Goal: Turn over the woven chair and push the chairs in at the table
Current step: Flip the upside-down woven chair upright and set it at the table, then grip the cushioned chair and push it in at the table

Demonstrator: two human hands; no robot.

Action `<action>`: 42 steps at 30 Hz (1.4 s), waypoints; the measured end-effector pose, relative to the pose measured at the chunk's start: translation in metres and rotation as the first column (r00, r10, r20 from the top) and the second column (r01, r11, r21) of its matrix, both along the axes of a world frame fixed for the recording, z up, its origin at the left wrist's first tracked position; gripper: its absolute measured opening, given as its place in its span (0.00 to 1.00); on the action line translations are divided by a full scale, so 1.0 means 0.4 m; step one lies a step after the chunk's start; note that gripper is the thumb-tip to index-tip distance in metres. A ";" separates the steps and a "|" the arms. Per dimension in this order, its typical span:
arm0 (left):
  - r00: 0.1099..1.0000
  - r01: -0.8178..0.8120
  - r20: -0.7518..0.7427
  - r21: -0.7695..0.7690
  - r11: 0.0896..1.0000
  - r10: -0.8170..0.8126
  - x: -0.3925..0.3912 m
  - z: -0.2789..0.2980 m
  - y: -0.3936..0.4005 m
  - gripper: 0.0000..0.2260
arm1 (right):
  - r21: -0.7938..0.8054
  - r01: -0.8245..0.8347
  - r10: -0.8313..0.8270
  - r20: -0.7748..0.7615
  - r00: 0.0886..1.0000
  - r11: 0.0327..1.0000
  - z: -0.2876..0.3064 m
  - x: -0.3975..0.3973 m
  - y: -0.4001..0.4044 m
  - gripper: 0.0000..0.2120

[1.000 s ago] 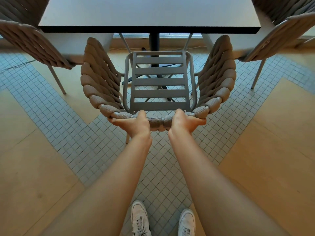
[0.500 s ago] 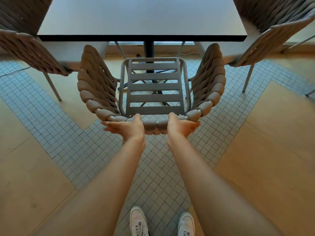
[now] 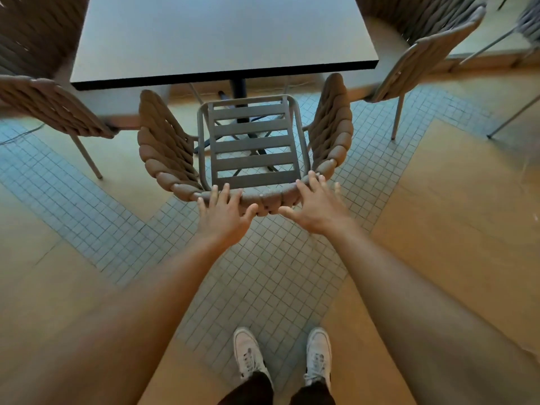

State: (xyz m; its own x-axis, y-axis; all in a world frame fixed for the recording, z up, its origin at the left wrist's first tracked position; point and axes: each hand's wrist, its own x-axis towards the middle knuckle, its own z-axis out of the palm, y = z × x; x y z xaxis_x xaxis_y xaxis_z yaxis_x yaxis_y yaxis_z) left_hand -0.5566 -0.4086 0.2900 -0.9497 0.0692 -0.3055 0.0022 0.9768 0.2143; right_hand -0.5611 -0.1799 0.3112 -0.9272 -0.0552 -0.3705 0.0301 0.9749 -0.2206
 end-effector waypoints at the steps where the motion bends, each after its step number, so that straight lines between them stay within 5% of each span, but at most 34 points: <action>1: 0.999 0.024 0.048 -0.031 0.999 -0.023 -0.005 0.019 0.006 0.34 | 0.010 -0.033 0.033 0.016 0.999 0.999 0.020 0.007 0.008 0.44; 13: 0.956 0.290 -0.039 -0.043 0.956 -0.292 -0.024 0.214 0.145 0.33 | 0.112 -0.125 0.124 0.012 0.992 0.986 0.206 0.070 0.148 0.42; 31: 0.946 0.264 -0.175 -0.074 0.962 -0.273 -0.140 0.380 0.795 0.35 | 0.158 -0.084 0.087 -0.010 0.996 0.984 0.372 -0.030 0.803 0.49; 42: 0.936 0.283 -0.187 -0.103 0.954 -0.298 -0.271 0.434 1.055 0.37 | 0.135 -0.087 0.096 -0.063 0.993 0.987 0.421 -0.159 1.037 0.51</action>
State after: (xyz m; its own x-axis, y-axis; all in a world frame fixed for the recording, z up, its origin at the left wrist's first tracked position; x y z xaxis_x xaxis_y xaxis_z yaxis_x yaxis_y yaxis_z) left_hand -0.6650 0.0134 0.4634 -0.9333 0.3355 -0.1277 0.3231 0.9401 0.1087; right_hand -0.6245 0.2349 0.4796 -0.9441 -0.0955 -0.3154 -0.0711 0.9936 -0.0881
